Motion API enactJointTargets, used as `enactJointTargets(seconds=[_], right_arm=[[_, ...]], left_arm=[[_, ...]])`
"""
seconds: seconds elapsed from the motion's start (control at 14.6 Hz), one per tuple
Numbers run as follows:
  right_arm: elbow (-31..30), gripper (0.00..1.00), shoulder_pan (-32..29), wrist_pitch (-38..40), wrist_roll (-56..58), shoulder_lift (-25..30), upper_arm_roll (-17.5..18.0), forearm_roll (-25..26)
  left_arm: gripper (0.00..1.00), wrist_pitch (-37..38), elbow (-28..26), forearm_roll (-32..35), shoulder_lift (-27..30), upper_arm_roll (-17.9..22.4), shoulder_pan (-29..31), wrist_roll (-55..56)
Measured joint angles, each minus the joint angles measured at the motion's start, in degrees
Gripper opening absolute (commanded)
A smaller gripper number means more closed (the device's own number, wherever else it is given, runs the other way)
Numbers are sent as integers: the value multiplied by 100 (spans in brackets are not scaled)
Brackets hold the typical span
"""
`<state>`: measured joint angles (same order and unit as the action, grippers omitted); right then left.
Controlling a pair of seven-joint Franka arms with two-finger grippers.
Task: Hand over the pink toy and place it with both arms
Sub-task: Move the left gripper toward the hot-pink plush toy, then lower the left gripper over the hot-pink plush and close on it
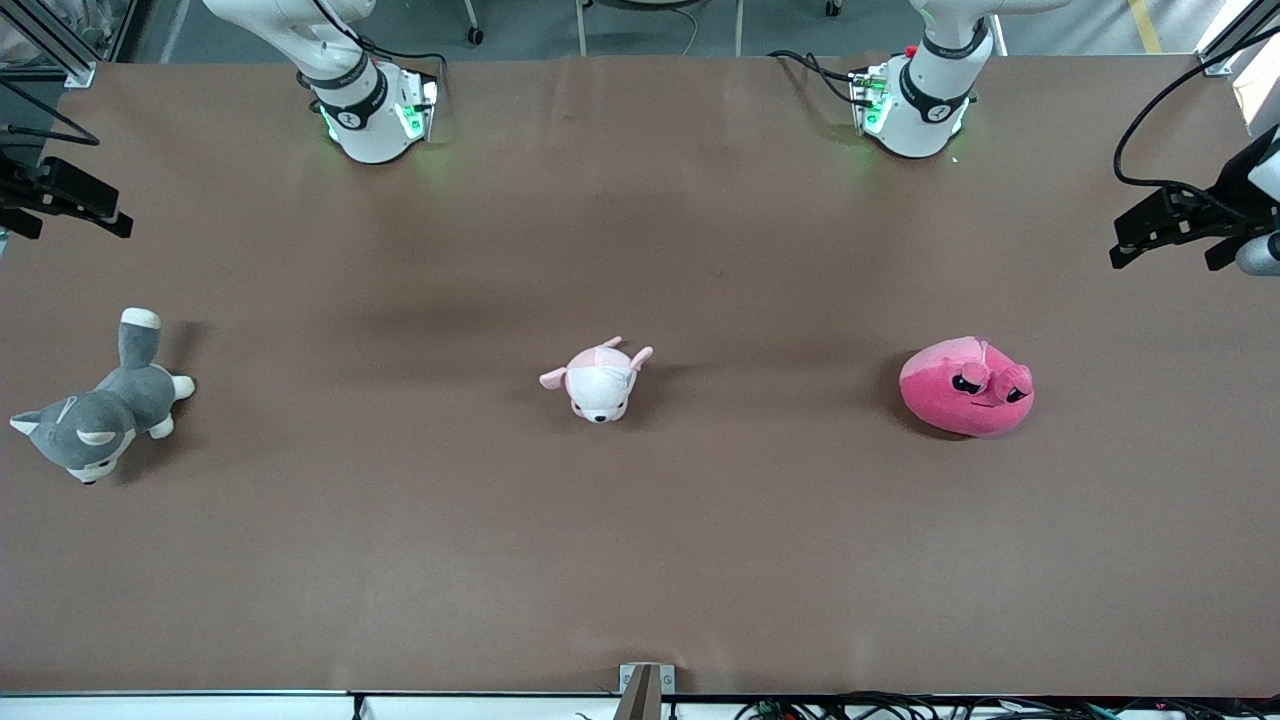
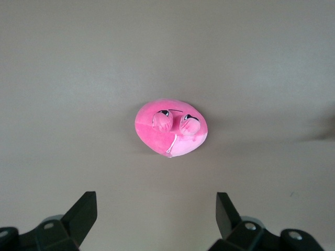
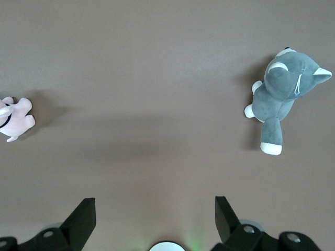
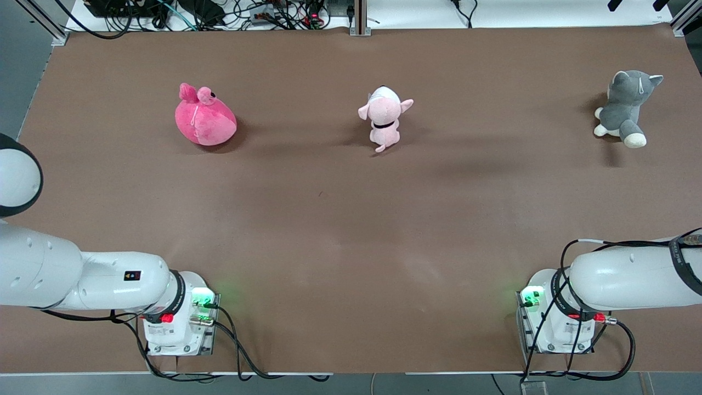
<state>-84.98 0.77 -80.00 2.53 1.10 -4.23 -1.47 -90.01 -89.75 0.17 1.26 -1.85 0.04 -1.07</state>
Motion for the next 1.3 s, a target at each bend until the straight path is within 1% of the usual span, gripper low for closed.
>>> enactJointTargets(seconds=[0.48, 0.68, 0.96, 1.3], right_arm=[[21, 100, 1, 0, 0, 0, 3, 0], [30, 100, 1, 0, -1, 0, -3, 0], [31, 100, 1, 1, -2, 0, -2, 0], [34, 100, 1, 0, -2, 0, -1, 0]], left_arm=[[100, 0, 0, -14, -27, -10, -17, 0], [100, 0, -4, -37, -176, -17, -53, 0], [100, 0, -18, -37, -585, -7, -27, 2], [100, -2, -41, -37, -1379, 16, 32, 2]])
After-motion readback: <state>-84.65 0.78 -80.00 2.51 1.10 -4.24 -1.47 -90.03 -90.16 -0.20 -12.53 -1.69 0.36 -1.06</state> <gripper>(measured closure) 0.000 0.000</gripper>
